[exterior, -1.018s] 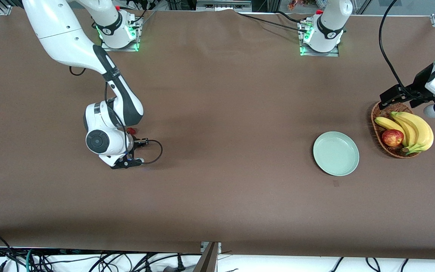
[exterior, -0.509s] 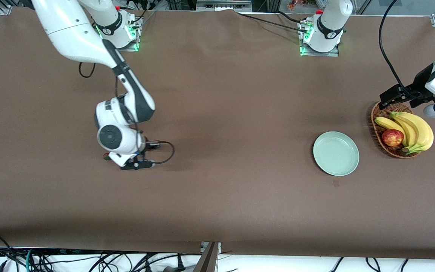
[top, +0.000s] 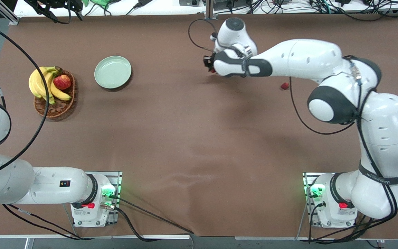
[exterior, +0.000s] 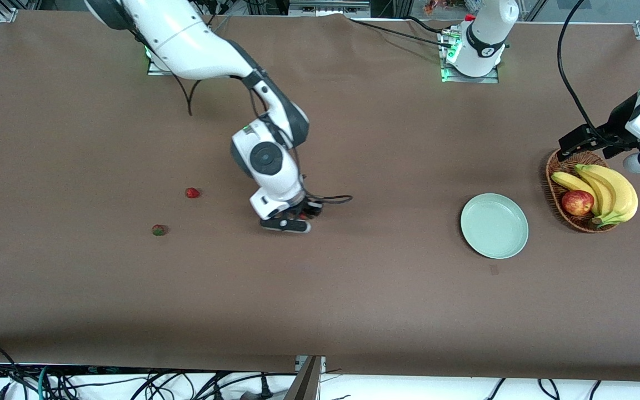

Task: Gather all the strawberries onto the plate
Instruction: 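Carry the strawberry to mid-table with the right gripper while the left gripper approaches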

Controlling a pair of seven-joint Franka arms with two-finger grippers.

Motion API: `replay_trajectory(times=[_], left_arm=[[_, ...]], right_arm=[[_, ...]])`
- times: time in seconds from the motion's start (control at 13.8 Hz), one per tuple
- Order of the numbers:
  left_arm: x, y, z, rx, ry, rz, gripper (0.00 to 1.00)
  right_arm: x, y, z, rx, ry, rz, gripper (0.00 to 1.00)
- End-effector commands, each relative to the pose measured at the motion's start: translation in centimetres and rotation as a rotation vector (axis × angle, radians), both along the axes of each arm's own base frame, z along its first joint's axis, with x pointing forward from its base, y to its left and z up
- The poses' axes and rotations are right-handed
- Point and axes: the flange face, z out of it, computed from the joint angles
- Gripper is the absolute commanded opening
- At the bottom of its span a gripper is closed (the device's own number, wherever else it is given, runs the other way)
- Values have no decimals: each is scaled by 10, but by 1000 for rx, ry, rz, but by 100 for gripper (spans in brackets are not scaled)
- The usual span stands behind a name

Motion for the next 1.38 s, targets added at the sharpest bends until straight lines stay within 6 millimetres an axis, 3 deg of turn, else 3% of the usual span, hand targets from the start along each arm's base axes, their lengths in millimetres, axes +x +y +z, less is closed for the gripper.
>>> replay_trajectory(times=[0.0,0.29,0.44,0.51,0.58,0.65,0.8,0.87,0.95,1.16,1.31], left_arm=[[3,1,6,-19,-5,7,100],[4,-6,3,-20,-2,-3,100],[8,-8,-5,-19,10,-9,100],[11,-11,-12,-17,21,-15,100],[15,-14,-21,-16,36,-20,100],[18,-18,-29,-16,50,-28,100],[22,-26,-40,-25,68,-42,100],[23,-26,-44,-28,76,-40,100],[28,-32,-62,-32,105,-48,100],[39,-77,-129,-38,228,-122,100],[40,-128,-172,-27,284,-199,100]], right_arm=[[-15,56,-20,109,-50,-90,16],[-42,113,-28,199,-108,-50,16],[-51,127,-30,225,-103,-76,18],[-58,132,-28,239,-106,-80,33],[-61,135,-28,239,-110,-79,91],[-59,134,-25,235,-120,-72,100],[-41,122,-8,225,-140,-77,100],[-25,109,3,205,-132,-93,100],[-4,90,25,182,-129,-96,100],[43,20,58,0,-28,53,100],[62,-34,86,-84,48,51,100]])
